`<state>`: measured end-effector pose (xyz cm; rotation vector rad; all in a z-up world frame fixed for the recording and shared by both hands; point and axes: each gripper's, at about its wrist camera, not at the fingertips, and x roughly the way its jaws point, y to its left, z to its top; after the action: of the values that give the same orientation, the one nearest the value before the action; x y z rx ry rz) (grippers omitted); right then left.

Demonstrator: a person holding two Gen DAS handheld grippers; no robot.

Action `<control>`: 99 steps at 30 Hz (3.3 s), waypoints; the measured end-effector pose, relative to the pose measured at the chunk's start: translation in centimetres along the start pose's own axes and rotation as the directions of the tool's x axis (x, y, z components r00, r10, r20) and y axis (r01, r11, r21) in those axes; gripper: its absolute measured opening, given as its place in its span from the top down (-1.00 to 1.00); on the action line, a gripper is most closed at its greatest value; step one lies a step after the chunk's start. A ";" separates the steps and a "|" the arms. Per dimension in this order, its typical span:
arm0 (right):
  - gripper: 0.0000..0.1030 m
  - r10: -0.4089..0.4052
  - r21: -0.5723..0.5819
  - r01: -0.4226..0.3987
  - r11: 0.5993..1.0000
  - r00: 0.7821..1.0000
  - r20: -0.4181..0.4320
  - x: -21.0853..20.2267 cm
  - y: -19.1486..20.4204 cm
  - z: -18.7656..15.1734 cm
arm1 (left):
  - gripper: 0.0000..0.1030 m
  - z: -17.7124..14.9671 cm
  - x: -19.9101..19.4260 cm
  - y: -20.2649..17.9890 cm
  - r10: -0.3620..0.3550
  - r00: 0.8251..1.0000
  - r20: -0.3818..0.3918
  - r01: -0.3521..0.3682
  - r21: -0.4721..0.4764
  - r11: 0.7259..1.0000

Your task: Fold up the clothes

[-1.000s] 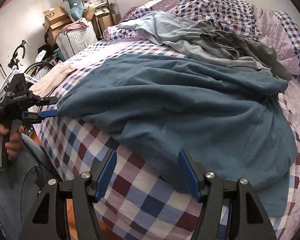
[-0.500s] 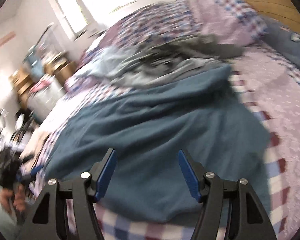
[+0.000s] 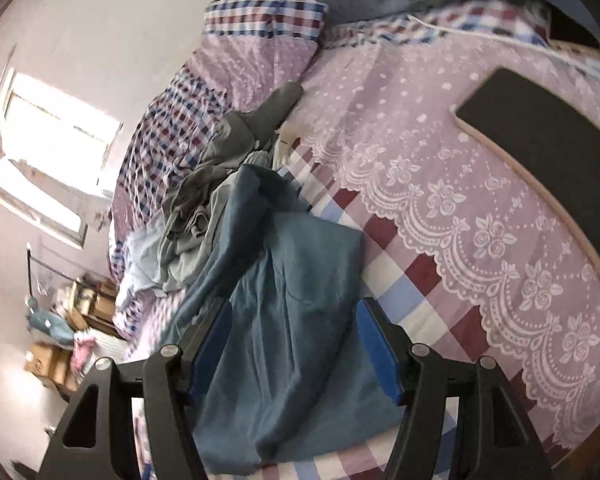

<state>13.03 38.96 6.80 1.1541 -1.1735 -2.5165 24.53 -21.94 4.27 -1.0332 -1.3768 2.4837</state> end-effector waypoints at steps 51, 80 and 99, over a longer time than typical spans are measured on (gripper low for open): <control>-0.33 -0.034 -0.251 0.002 0.968 0.992 -0.122 2.6 4.8 -3.4 | -0.25 -0.6 0.6 1.1 0.025 0.998 -0.063 -0.027 -0.031 0.999; -0.33 0.032 -0.002 -0.033 0.999 0.979 -0.204 -2.4 -0.9 -8.1 | -0.26 -1.5 -0.5 2.2 0.022 0.997 -0.069 -0.033 -0.167 0.985; -0.36 0.092 0.056 -0.082 0.995 0.975 -0.203 1.3 -0.2 -8.1 | -0.29 -2.0 1.2 3.0 -0.071 0.994 -0.086 0.050 -0.220 0.974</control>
<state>17.76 33.71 2.63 1.3076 -1.2062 -2.2543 25.50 -21.76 0.61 -1.1137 -1.6531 2.2487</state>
